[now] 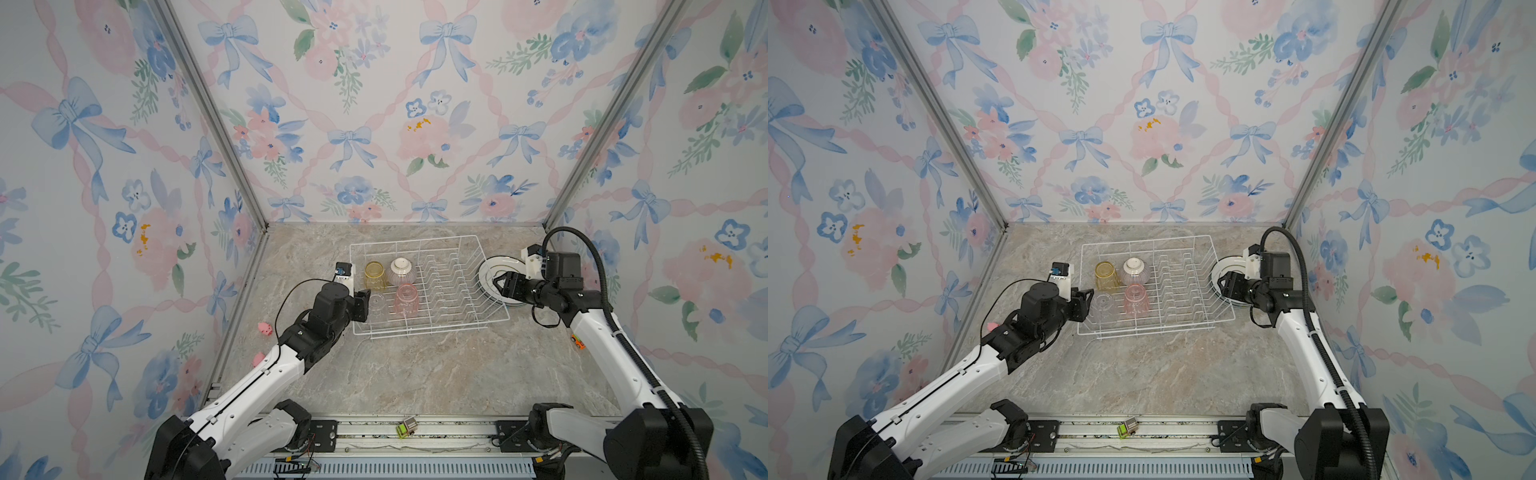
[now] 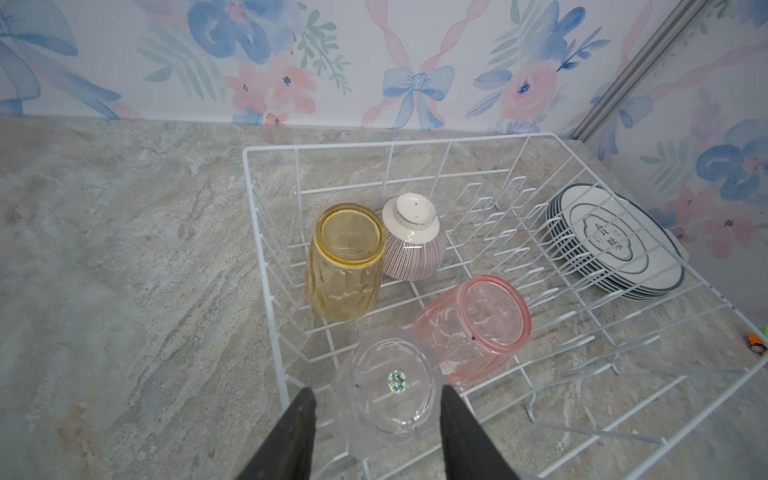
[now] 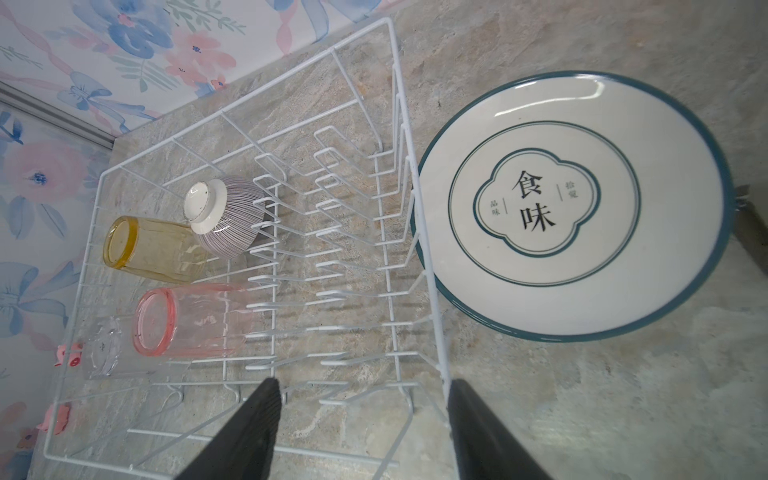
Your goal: Unload the mixed dishes from the dish rack
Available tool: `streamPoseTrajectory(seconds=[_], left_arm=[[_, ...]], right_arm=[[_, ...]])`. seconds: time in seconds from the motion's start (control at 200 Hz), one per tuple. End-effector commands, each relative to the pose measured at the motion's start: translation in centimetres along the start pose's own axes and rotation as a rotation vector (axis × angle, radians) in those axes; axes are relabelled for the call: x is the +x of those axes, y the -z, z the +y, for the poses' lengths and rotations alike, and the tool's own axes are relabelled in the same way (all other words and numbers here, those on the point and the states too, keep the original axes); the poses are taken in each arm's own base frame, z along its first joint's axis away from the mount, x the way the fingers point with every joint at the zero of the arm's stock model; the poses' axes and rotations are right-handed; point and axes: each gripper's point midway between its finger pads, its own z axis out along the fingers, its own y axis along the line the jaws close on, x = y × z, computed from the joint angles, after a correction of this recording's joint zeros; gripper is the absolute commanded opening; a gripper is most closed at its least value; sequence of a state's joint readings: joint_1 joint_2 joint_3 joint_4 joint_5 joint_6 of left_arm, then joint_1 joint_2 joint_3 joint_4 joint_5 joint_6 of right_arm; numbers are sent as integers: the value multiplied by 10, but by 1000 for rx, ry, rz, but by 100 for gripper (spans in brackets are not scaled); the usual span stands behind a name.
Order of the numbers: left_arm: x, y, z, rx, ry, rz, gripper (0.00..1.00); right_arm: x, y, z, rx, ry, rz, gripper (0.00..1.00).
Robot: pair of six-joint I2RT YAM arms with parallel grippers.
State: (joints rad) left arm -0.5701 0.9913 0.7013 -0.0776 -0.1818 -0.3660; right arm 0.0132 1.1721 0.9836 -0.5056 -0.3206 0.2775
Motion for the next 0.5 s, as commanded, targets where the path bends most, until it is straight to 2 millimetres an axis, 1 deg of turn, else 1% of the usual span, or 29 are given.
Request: streamPoseTrajectory(seconds=[0.0, 0.08, 0.115, 0.155, 0.23, 0.3, 0.36, 0.495], left_arm=[[-9, 1, -16, 10, -62, 7, 49], [-7, -9, -40, 44, -111, 56, 53], [-2, -17, -50, 53, -140, 97, 55], [-2, -24, -64, 64, -169, 129, 56], [6, -41, -81, 77, -208, 194, 60], [12, -55, -91, 89, -219, 238, 63], [19, -65, -96, 93, -226, 282, 63], [32, -79, -103, 104, -239, 360, 66]], right_arm=[[-9, 11, 7, -16, -11, -29, 66], [-9, 12, 10, -26, -12, -34, 67], [-9, 11, 12, -35, -14, -32, 67], [-9, 11, 14, -44, -14, -32, 67], [-9, 10, 19, -63, -13, -32, 67], [-8, 8, 22, -75, -14, -29, 66], [-9, 7, 25, -86, -12, -32, 66], [-9, 6, 27, -97, -4, -29, 66]])
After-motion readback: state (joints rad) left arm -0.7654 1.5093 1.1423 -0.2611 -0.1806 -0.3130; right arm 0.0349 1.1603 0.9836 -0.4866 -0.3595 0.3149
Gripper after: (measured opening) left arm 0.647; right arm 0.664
